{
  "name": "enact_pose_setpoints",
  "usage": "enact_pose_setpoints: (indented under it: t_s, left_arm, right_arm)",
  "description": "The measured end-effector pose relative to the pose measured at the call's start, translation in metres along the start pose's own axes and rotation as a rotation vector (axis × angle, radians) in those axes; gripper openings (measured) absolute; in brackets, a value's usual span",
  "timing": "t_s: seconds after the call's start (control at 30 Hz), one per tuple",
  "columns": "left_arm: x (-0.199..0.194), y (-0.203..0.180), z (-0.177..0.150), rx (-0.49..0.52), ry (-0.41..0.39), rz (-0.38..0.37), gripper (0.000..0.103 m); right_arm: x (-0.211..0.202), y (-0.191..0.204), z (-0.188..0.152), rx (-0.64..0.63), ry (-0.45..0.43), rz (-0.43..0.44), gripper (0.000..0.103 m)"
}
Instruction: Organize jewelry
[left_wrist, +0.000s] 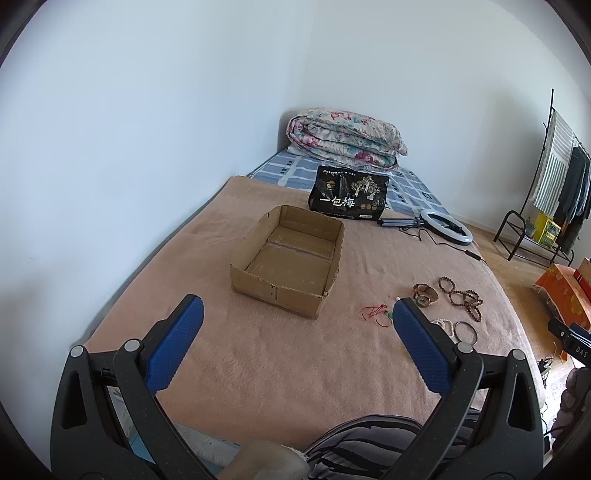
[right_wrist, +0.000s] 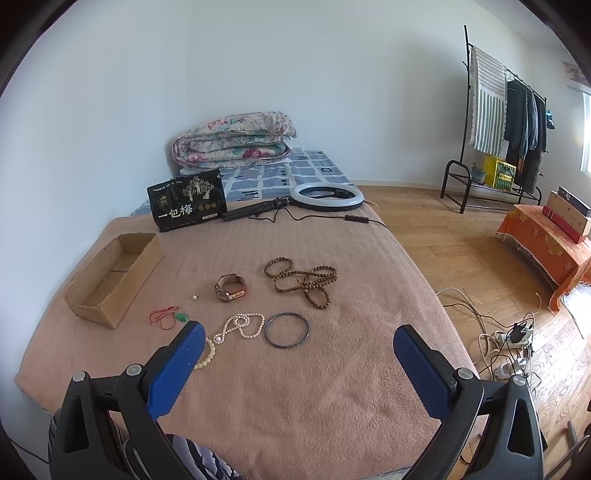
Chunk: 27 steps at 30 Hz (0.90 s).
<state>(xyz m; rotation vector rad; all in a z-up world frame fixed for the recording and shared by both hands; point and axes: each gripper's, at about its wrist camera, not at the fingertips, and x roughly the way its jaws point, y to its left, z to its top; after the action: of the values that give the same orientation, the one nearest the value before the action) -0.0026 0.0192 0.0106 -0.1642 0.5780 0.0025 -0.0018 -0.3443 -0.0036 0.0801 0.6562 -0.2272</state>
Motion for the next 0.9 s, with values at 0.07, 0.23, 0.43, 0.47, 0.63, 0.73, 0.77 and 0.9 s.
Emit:
enact_pose_setpoints:
  t_s: [0.07, 0.23, 0.43, 0.47, 0.63, 0.73, 0.77, 0.9]
  left_arm:
    - [0.006, 0.001, -0.001, 0.001, 0.008, -0.003, 0.103]
    - [0.02, 0.003, -0.002, 0.028, 0.018, 0.003, 0.103]
    - [0.036, 0.0, 0.0, 0.077, 0.035, -0.031, 0.103]
    - [0.04, 0.0, 0.0, 0.084, 0.039, -0.044, 0.103]
    - [0.06, 0.002, 0.002, 0.082, 0.085, -0.11, 0.103]
    - [0.07, -0.001, 0.002, 0.094, 0.106, -0.138, 0.098]
    - [0.074, -0.004, 0.002, 0.108, 0.109, -0.147, 0.098]
    - [0.086, -0.019, 0.002, 0.161, 0.122, -0.185, 0.095]
  right_arm:
    - [0.006, -0.001, -0.002, -0.001, 0.014, 0.007, 0.103]
    - [0.018, -0.002, -0.003, -0.019, 0.033, 0.014, 0.103]
    - [0.031, -0.005, 0.001, -0.037, 0.042, 0.054, 0.102]
    - [0.034, -0.006, 0.002, -0.033, 0.047, 0.062, 0.102]
    - [0.047, -0.007, 0.006, -0.038, 0.056, 0.097, 0.096]
    - [0.055, -0.003, 0.011, -0.081, 0.061, 0.124, 0.094]
    - [0.057, 0.0, 0.013, -0.105, 0.061, 0.133, 0.094]
    - [0.073, 0.01, 0.018, -0.183, 0.08, 0.185, 0.091]
